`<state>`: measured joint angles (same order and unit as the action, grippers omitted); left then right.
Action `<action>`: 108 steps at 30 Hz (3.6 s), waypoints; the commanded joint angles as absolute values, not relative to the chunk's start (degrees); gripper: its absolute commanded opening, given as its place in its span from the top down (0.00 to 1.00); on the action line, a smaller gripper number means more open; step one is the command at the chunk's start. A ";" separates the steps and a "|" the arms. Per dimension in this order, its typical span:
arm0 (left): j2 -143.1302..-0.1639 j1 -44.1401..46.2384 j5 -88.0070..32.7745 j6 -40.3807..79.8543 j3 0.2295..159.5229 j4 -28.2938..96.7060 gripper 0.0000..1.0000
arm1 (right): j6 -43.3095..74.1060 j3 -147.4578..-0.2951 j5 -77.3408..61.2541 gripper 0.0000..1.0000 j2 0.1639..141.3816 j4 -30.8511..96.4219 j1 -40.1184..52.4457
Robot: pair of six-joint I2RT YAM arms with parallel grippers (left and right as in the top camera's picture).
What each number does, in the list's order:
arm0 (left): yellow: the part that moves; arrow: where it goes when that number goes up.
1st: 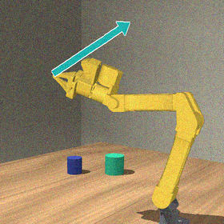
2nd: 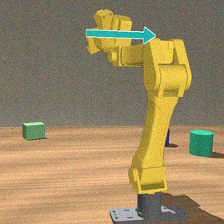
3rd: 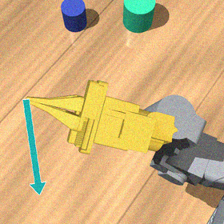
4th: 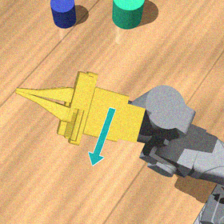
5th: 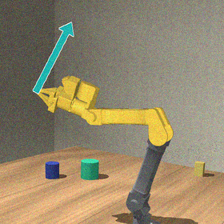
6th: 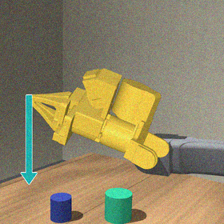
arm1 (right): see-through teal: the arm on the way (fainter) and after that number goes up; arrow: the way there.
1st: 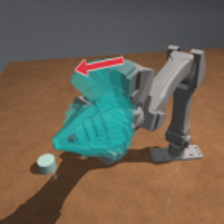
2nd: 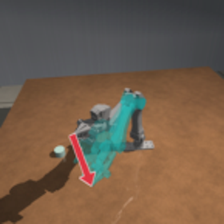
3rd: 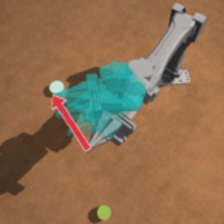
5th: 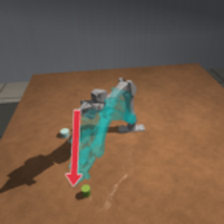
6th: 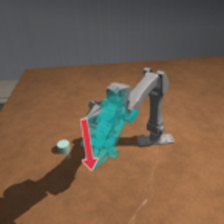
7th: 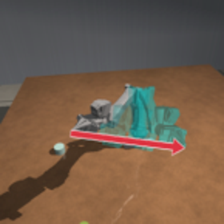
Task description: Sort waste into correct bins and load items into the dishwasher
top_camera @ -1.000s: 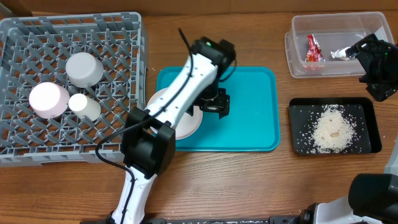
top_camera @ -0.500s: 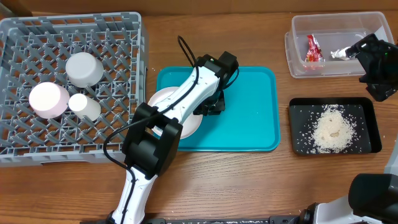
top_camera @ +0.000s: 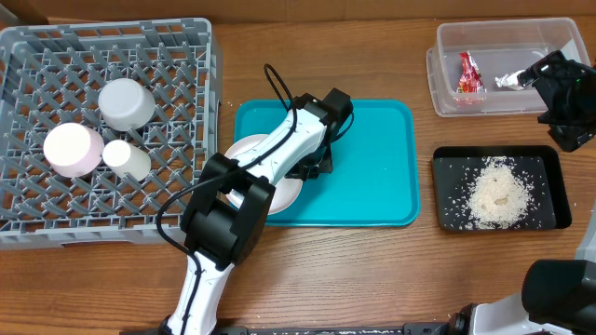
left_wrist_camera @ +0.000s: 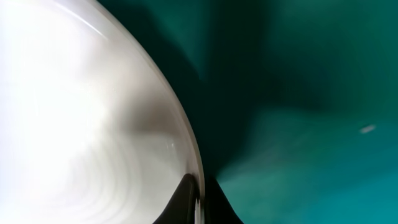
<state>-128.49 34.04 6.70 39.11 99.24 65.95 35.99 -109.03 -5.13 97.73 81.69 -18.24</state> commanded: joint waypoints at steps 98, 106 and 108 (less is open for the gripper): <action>-112.84 -16.69 -42.87 1.08 135.02 96.84 0.01 | 36.03 -109.69 -4.97 0.00 97.65 81.54 -18.35; -95.74 -7.49 -30.70 2.74 114.37 96.82 0.00 | 36.03 -109.69 -4.97 0.00 97.65 81.54 -18.35; -91.57 -4.34 -30.02 2.79 108.07 96.77 0.00 | 36.03 -109.69 -4.97 0.00 97.65 81.54 -18.35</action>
